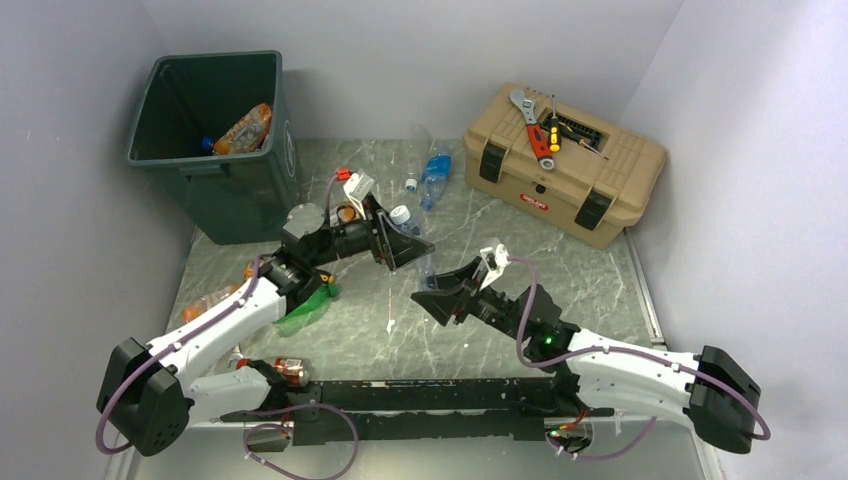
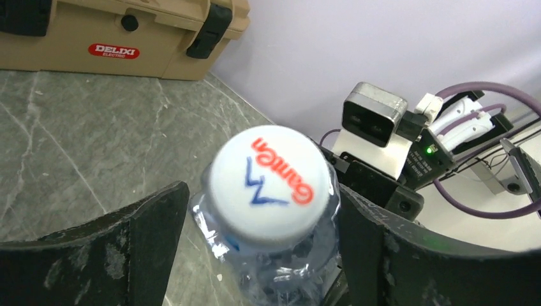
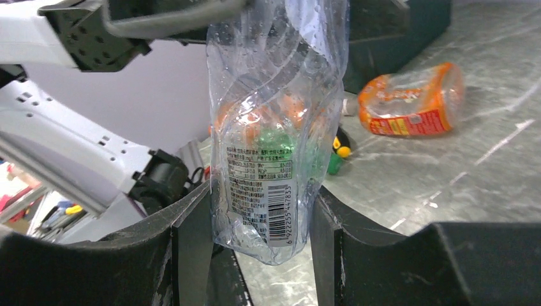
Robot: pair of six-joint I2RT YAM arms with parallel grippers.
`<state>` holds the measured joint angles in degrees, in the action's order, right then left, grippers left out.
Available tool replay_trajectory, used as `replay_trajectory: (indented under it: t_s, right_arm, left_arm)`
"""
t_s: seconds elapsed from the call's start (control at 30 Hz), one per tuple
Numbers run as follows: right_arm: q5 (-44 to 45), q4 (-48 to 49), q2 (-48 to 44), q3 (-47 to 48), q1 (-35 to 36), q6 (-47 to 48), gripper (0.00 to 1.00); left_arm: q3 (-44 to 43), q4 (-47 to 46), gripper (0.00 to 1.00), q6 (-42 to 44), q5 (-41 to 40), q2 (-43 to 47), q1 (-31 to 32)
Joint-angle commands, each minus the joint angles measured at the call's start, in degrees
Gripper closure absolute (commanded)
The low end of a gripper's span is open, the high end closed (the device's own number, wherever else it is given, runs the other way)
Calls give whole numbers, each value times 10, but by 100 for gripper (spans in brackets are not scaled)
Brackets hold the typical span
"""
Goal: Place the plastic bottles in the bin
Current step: Pick up the plastic bottle at the center of the board.
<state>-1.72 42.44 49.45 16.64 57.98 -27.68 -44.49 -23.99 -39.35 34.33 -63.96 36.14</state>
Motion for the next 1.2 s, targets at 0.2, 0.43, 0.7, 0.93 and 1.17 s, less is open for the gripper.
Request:
replay_trajectory:
  t_s: [0.2,0.43,0.7,0.93,1.17]
  right_arm:
    - [-51,-86,15,85,6,36,79]
    - [-43,-219,-9,136,6,44,26]
    - [-20,-274,-33,166,6,63,12]
    - [-46,-233,10,179,6,63,22]
    - [-47,-183,27,163,6,61,69]
  left_arm:
    - [-37,48,63,55,8,30,8]
    - [-39,47,81,67,32,43,8]
    - [-60,71,85,87,82,40,7]
    - [-56,31,85,59,147,31,8]
    - [-65,53,37,58,163,26,9]
